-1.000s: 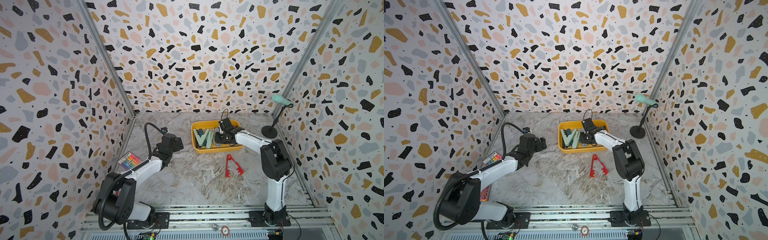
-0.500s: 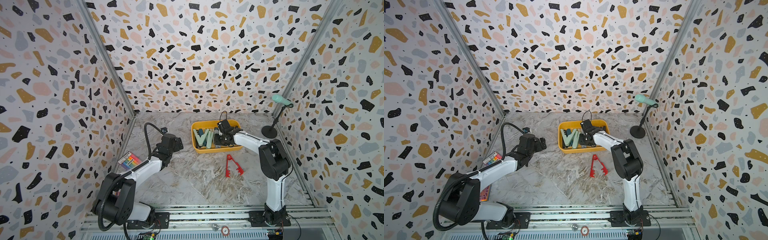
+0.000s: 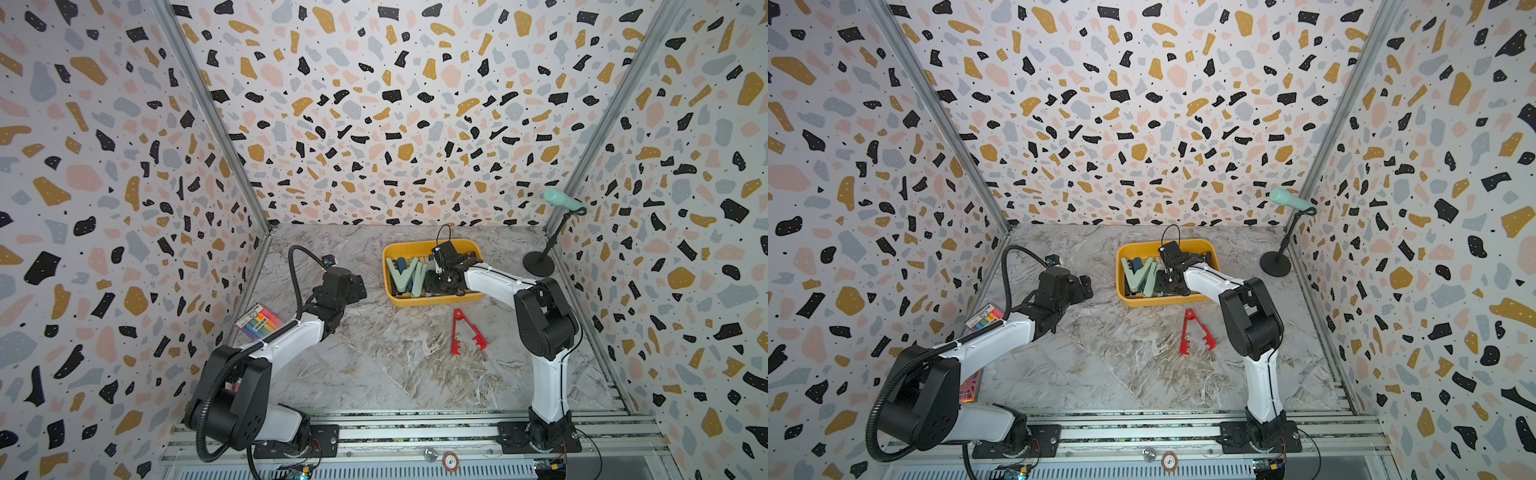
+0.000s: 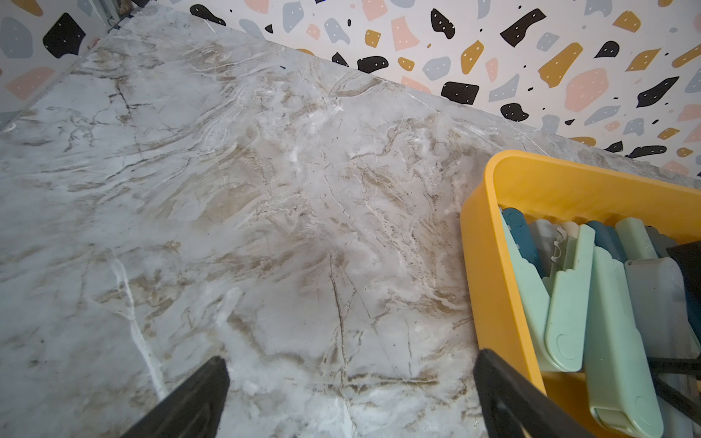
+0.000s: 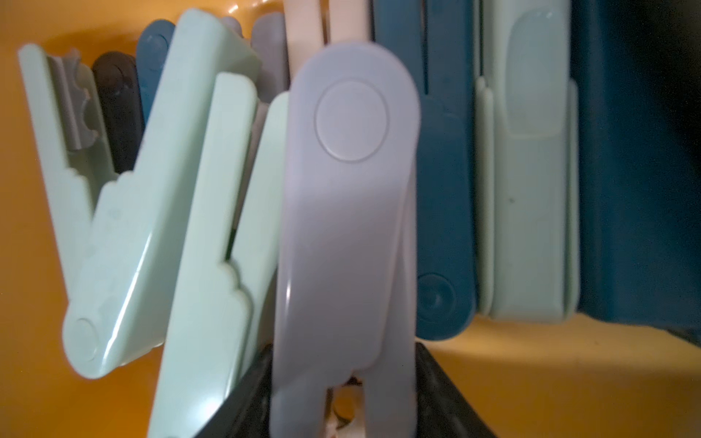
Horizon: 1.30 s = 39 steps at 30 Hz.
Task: Put the pruning pliers into the storage box
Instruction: Place the pruning pliers in the storage box.
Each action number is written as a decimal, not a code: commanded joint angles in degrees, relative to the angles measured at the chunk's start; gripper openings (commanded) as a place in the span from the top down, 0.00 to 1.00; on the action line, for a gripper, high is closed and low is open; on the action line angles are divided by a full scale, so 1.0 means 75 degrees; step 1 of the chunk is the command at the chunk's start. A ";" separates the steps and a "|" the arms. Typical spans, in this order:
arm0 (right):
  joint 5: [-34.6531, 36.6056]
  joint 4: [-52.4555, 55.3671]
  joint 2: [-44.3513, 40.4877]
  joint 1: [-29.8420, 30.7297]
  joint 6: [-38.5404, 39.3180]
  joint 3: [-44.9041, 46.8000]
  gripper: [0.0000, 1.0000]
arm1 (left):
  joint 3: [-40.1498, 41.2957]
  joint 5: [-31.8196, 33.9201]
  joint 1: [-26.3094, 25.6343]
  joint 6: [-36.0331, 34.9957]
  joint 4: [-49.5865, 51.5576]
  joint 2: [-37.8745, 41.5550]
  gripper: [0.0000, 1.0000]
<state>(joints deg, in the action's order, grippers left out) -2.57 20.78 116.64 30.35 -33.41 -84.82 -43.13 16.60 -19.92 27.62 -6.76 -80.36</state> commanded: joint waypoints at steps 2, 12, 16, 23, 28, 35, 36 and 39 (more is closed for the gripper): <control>-0.0153 -0.0126 -0.0187 0.0016 -0.0141 0.0000 0.70 | 0.0042 0.0013 0.0053 -0.0104 -0.0260 0.0130 0.01; -0.0493 -0.0431 -0.0223 0.0006 -0.0419 0.0111 0.86 | 0.0068 0.0095 0.0066 -0.0131 -0.0217 0.0202 0.01; -0.0640 -0.0579 -0.0340 0.0021 -0.0577 0.0302 0.59 | 0.0056 0.0100 0.0063 -0.0131 -0.0222 0.0208 0.00; -0.0486 -0.0599 -0.0505 0.0002 -0.0655 0.0463 0.52 | 0.0033 0.0110 0.0057 -0.0142 -0.0217 0.0202 0.00; -0.0493 -0.0590 -0.0546 0.0005 -0.0656 0.0343 0.46 | 0.0033 0.0118 0.0062 -0.0143 -0.0200 0.0204 0.00; 0.0026 -0.0385 -0.1056 0.0001 -0.0446 0.0247 0.42 | 0.0044 0.0046 0.0067 -0.0120 -0.0197 0.0215 0.00; 0.0181 -0.0320 -0.1169 0.0001 -0.0384 0.0278 0.40 | 0.0050 0.0026 0.0060 -0.0128 -0.0205 0.0242 0.01; 0.0592 -0.0152 -0.1680 0.0001 -0.0229 0.0554 0.39 | 0.0112 -0.0052 0.0048 -0.0154 -0.0290 0.0319 0.01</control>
<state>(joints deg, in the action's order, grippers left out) -2.37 16.71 109.91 30.28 -36.71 -81.54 -43.09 16.73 -19.92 27.59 -6.76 -80.09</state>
